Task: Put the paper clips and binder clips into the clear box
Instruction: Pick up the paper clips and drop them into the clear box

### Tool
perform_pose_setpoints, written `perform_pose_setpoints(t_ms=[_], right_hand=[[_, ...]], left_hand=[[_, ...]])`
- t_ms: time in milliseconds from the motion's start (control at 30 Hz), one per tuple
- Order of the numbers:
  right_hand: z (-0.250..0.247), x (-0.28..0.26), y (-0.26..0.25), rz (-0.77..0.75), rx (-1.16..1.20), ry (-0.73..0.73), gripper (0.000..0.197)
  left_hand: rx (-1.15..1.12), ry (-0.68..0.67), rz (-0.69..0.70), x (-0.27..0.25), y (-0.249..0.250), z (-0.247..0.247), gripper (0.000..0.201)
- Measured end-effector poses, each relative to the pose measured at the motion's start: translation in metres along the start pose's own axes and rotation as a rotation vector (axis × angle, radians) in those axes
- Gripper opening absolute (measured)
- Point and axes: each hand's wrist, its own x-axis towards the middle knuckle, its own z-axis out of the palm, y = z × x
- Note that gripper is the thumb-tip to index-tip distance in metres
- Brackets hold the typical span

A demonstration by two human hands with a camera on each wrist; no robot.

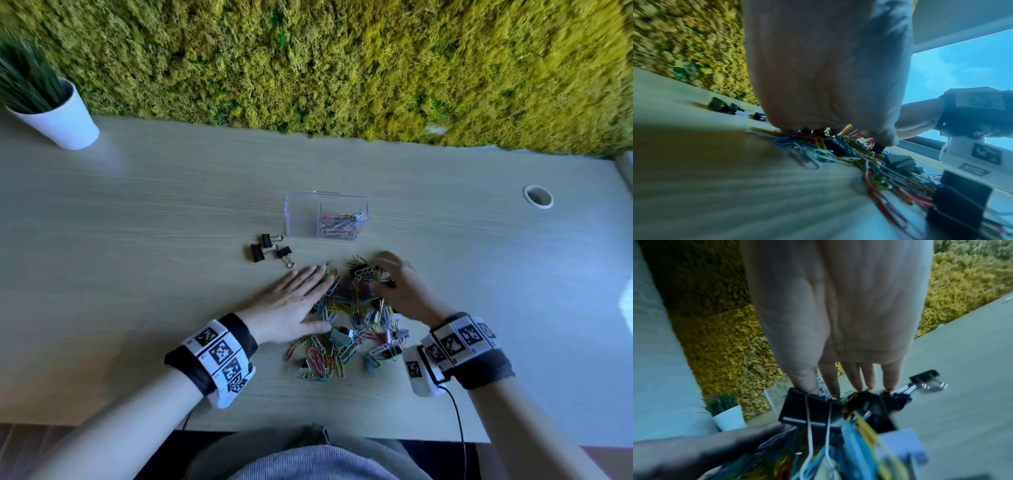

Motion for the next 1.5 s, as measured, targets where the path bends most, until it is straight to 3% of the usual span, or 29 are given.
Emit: perform_pose_setpoints(t_ms=[100, 167, 233, 333, 467, 600, 733, 833, 1067, 1267, 1500], right_hand=[[0.011, -0.009, -0.016, -0.057, 0.029, -0.075, 0.051], [0.011, -0.013, -0.023, -0.072, 0.088, -0.069, 0.050], [0.006, -0.017, -0.023, -0.047, 0.142, 0.033, 0.050], [-0.009, -0.027, -0.019, 0.035, 0.114, 0.152, 0.045], [-0.017, -0.038, -0.024, 0.075, -0.039, -0.016, 0.048], [-0.005, -0.038, -0.028, -0.015, -0.074, -0.065, 0.030], [-0.004, -0.034, -0.025, -0.020, 0.081, 0.020, 0.008], [-0.011, -0.032, -0.019, 0.017, 0.207, 0.104, 0.002], [-0.027, -0.007, 0.006, 0.132, 0.314, 0.412, 0.013], [-0.028, 0.016, 0.016, 0.210, 0.328, 0.397, 0.010], [-0.023, 0.024, 0.017, 0.310, 0.607, 0.415, 0.017]], left_hand=[[-0.087, -0.024, 0.059, 0.001, 0.011, -0.005, 0.107], [-0.195, 0.071, 0.072, -0.001, 0.014, -0.006, 0.113], [-0.302, 0.210, 0.080, -0.002, 0.011, -0.003, 0.110], [-0.184, 0.361, 0.063, -0.005, 0.009, -0.006, 0.087], [-0.139, 0.544, 0.009, 0.003, 0.014, -0.020, 0.052], [-0.149, 0.487, -0.067, 0.029, 0.020, -0.034, 0.043], [-0.170, 0.317, -0.032, 0.049, 0.026, -0.037, 0.055], [-0.125, 0.284, -0.002, 0.054, 0.027, -0.037, 0.053], [-0.180, 0.354, -0.058, 0.055, 0.021, -0.035, 0.038], [-0.283, 0.458, 0.019, 0.047, 0.017, -0.039, 0.024], [-0.336, 0.586, 0.038, 0.036, 0.015, -0.052, 0.009]])
